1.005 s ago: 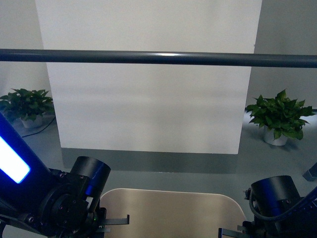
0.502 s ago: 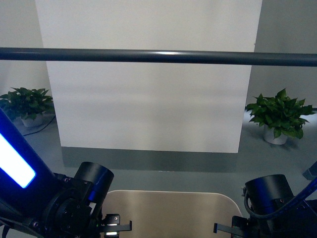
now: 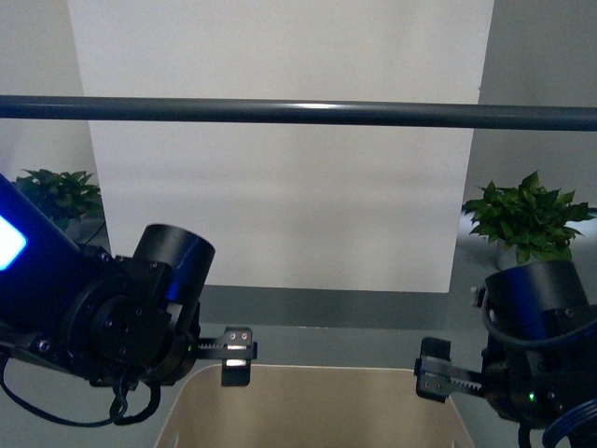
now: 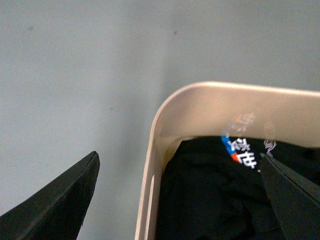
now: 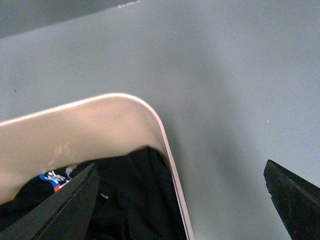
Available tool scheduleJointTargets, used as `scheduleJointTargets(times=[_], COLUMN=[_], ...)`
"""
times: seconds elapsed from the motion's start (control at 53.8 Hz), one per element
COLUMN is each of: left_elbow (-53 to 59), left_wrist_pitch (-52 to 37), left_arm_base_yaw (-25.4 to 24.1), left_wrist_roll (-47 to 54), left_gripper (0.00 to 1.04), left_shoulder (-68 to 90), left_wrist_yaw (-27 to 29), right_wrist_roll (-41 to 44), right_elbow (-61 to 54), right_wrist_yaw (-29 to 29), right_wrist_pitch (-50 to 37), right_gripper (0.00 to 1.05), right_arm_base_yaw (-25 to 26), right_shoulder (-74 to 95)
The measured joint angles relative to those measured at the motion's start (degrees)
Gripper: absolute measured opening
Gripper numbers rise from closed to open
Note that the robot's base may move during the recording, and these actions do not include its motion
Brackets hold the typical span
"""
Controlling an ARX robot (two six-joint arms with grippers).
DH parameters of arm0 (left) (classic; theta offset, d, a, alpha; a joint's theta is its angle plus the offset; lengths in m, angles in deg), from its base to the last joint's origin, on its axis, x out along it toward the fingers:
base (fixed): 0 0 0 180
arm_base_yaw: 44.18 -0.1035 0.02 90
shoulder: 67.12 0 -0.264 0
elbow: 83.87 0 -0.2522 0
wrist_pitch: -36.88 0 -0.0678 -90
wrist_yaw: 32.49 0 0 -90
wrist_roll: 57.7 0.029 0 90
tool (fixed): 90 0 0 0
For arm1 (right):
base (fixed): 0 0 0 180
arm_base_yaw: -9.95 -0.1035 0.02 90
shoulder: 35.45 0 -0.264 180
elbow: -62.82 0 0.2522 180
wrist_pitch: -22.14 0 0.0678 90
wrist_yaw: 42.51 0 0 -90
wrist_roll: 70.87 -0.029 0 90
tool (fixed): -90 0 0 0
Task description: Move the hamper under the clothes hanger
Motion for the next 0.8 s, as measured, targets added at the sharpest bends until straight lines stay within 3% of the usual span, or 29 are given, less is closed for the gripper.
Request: scheduleJointTargets(times=[0.242, 0.447, 0.54, 0.651, 0.8], left_elbow=[0.3, 2.8, 8.7, 19.8, 29.1], left_wrist_pitch=[-2.8, -11.2, -27.4, -43.5, -50.6], left_arm_base_yaw=[0.8, 1.4, 1.0, -0.4, -2.6], left_wrist_roll=[1.6, 2.4, 5.9, 8.7, 9.7], left_gripper=[0.98, 0.97, 0.85, 0.69, 0.53], left_shoulder=[-4.5, -9.5, -10.2, -13.1, -18.5], left_wrist_yaw=[0.1, -1.2, -2.5, -4.4, -5.7], right_wrist_roll=[1.6, 4.2, 8.1, 14.5, 17.6], right_elbow=[-1.3, -3.4, -6.1, -14.7, -22.5], right_wrist_yaw=[-1.7, -5.5, -1.0, 4.0, 5.2], right_wrist_pitch=[-0.3, -4.8, -14.8, -33.5, -42.1], right_gripper=[0.97, 0.97, 0.9, 0.74, 0.58], right_arm_base_yaw=[-0.3, -2.2, -2.1, -1.0, 0.7], right_shoulder=[-5.6, -11.9, -11.8, -12.3, -16.3])
